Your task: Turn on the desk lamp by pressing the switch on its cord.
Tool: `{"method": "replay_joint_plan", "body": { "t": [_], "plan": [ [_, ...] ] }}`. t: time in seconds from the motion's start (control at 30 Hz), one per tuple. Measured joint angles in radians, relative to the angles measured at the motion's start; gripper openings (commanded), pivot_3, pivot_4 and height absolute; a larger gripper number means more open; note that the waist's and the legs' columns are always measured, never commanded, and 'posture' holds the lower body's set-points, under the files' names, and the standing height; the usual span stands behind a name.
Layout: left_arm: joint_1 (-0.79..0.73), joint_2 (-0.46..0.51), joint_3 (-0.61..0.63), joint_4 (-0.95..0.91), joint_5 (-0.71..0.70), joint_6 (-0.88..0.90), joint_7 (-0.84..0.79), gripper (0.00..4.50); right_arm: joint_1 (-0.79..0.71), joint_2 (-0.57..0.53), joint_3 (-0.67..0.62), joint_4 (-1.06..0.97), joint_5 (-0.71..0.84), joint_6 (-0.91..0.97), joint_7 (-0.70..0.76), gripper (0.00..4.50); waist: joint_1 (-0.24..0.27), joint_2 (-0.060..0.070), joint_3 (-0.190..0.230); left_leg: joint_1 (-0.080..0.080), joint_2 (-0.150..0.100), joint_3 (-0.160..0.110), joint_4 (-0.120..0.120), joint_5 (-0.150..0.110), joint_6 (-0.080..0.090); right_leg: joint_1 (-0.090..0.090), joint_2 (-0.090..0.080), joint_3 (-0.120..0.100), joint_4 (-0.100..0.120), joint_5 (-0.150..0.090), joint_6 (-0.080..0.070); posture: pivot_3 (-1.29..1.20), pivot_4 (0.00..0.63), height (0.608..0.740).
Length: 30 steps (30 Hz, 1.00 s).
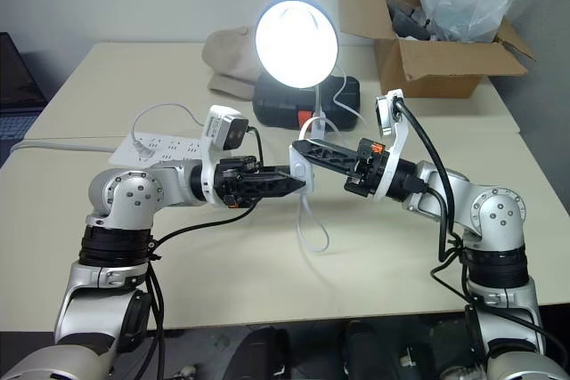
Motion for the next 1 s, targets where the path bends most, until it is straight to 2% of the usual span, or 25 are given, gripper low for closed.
{"method": "replay_joint_plan", "body": {
  "t": [0.2,0.47,0.57,0.6,0.73,0.8,1.0],
  "plan": [
    [0.034,0.047,0.0,-0.042,-0.006,0.004,-0.021,4.49,0.0,-0.007,0.0,0.001,-0.004,0.0,0.002,0.37,-0.001,0.0,0.0,0.0,0.0,0.0,0.0,0.0,0.0,0.0,0.0,0.0,0.0,0.0,0.0,0.0,0.15,0.74],
    [0.077,0.146,0.034,-0.137,0.004,-0.045,-0.025,4.5,0.004,-0.042,-0.001,0.054,-0.101,0.003,0.058,0.37,0.001,0.0,0.0,0.0,0.0,0.0,0.0,0.0,0.0,0.0,0.0,0.0,0.0,0.0,0.0,0.0,0.15,0.74],
    [0.103,0.192,0.048,-0.184,0.044,-0.1,-0.014,4.5,0.012,-0.064,0.002,0.1,-0.213,0.003,0.091,0.37,0.001,0.0,0.0,0.0,0.0,0.0,0.0,0.0,0.0,0.0,0.0,0.0,0.0,0.0,0.0,0.0,0.15,0.74],
    [0.129,0.233,0.053,-0.229,0.074,-0.141,-0.013,4.5,0.014,-0.071,0.024,0.117,-0.308,0.001,0.117,0.37,0.0,0.0,0.0,0.0,0.0,0.0,0.0,0.0,0.0,0.0,0.0,0.0,-0.001,0.0,0.0,0.0,0.15,0.74],
    [0.186,0.316,0.052,-0.296,0.154,-0.235,-0.021,4.5,0.014,-0.069,0.059,0.159,-0.443,-0.004,0.14,0.37,-0.001,0.0,0.0,0.0,0.0,0.0,-0.003,0.0,0.0,-0.001,0.0,0.0,-0.002,0.0,-0.001,0.0,0.15,0.74],
    [0.227,0.364,0.063,-0.313,0.203,-0.29,-0.017,4.5,-0.013,-0.043,0.095,0.22,-0.576,-0.026,0.143,0.37,0.0,0.0,0.0,0.0,0.0,0.0,-0.003,0.0,0.0,-0.001,0.0,0.0,-0.002,0.0,0.0,0.0,0.15,0.74],
    [0.272,0.396,0.078,-0.349,0.237,-0.347,-0.016,4.5,-0.065,0.05,0.154,0.36,-0.82,-0.054,0.152,0.37,0.003,0.0,0.0,0.0,0.0,0.001,-0.004,0.0,0.0,-0.001,0.0,0.0,-0.003,0.001,-0.002,0.0,0.15,0.74]
  ]
}}
